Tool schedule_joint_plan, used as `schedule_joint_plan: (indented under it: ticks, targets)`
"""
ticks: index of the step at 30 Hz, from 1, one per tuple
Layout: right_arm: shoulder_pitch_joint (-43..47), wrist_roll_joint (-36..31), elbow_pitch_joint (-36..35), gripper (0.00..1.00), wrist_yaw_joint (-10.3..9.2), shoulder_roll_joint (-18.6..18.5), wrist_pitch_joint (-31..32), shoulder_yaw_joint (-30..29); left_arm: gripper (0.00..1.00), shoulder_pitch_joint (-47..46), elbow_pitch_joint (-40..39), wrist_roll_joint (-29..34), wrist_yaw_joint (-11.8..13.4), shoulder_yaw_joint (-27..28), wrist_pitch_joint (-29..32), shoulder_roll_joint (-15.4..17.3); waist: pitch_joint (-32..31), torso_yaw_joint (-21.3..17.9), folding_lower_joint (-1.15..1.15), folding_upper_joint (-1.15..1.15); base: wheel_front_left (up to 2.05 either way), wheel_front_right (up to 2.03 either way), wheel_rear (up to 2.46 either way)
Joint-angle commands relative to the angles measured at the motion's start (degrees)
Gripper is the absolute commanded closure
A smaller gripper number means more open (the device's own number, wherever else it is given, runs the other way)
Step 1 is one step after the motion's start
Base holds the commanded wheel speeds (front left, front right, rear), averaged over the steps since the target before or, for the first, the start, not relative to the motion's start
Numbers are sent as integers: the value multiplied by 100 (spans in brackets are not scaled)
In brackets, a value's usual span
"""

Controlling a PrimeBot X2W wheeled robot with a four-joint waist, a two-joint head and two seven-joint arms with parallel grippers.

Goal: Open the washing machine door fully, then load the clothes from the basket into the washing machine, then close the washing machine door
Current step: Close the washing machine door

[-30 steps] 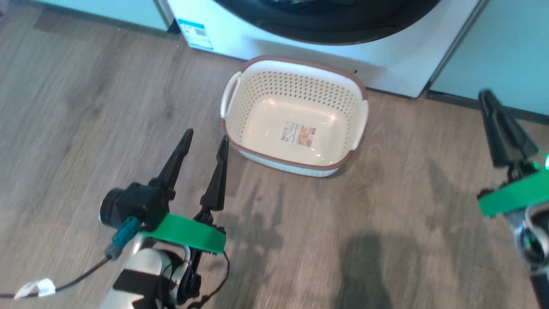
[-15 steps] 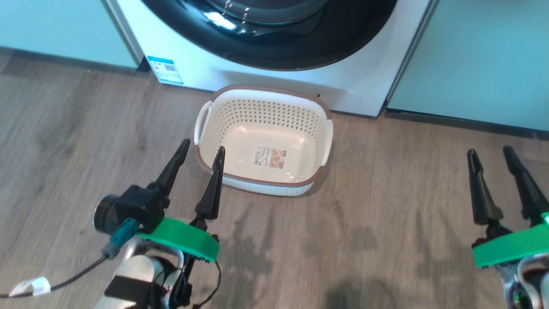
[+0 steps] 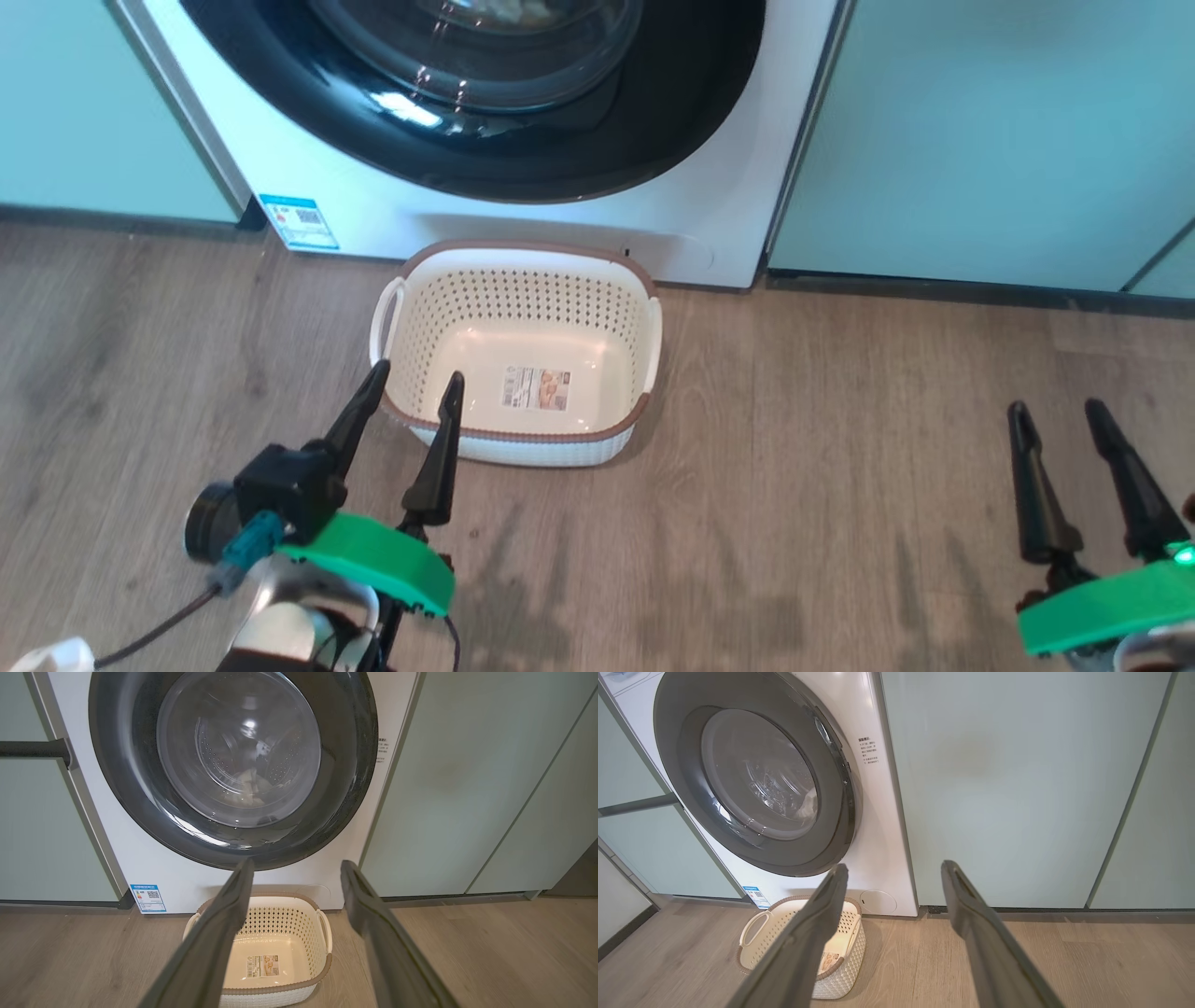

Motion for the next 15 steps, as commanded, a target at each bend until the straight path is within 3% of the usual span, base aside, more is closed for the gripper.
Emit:
schedule_joint_plan:
  ticks: [1, 15]
  targets:
    - [-26, -62, -268, 0, -20, 17, 27, 104, 0, -80, -227, -22, 42, 253, 5, 135, -73, -69, 1, 0, 0, 0, 0]
    - [420, -162, -533, 0, -20, 118, 309, 112, 0, 265, -247, -127, 151, 316, 29, 184, -385, -204, 1, 0, 0, 0, 0]
